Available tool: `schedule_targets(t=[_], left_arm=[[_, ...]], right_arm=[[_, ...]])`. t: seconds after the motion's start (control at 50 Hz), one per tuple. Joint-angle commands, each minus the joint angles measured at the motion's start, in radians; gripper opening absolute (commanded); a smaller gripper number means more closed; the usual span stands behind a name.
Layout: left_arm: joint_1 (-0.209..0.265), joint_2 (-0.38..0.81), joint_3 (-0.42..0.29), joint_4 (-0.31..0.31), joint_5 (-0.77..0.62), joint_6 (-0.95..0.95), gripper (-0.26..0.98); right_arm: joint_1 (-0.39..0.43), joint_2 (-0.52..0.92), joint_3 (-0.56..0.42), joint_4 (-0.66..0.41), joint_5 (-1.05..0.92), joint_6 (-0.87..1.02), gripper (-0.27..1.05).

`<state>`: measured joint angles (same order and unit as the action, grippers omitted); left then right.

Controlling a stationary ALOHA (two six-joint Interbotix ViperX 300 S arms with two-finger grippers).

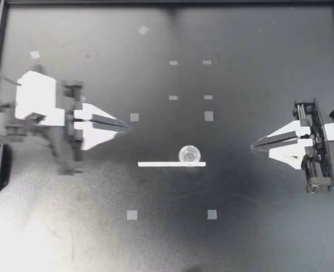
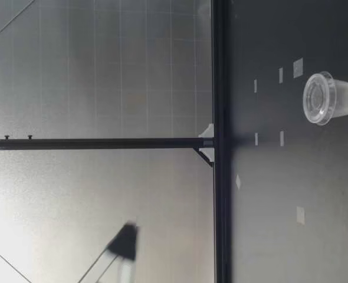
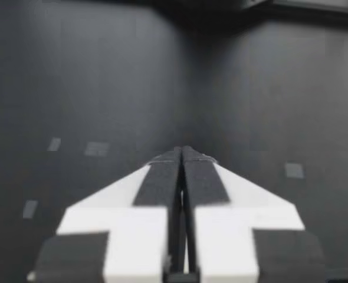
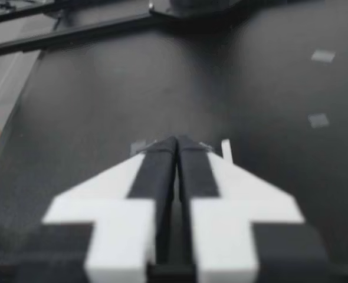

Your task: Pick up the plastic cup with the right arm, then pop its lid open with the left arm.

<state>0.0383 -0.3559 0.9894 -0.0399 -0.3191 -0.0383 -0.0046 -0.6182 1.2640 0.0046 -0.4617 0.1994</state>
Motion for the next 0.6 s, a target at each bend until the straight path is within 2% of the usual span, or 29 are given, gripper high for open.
schedule_targets(t=[0.0, 0.18, 0.58], left_arm=[[-0.009, 0.061, -0.055, 0.003, -0.023, 0.003, 0.02], [-0.017, 0.222, -0.138, 0.018, -0.035, 0.008, 0.02], [-0.034, 0.422, -0.252, 0.034, -0.034, 0.009, 0.02]], right_arm=[[0.005, 0.015, -0.006, 0.002, -0.011, 0.020, 0.31], [0.005, 0.081, -0.002, 0.002, -0.018, 0.049, 0.57], [0.005, 0.362, -0.058, 0.002, -0.126, 0.092, 0.60]])
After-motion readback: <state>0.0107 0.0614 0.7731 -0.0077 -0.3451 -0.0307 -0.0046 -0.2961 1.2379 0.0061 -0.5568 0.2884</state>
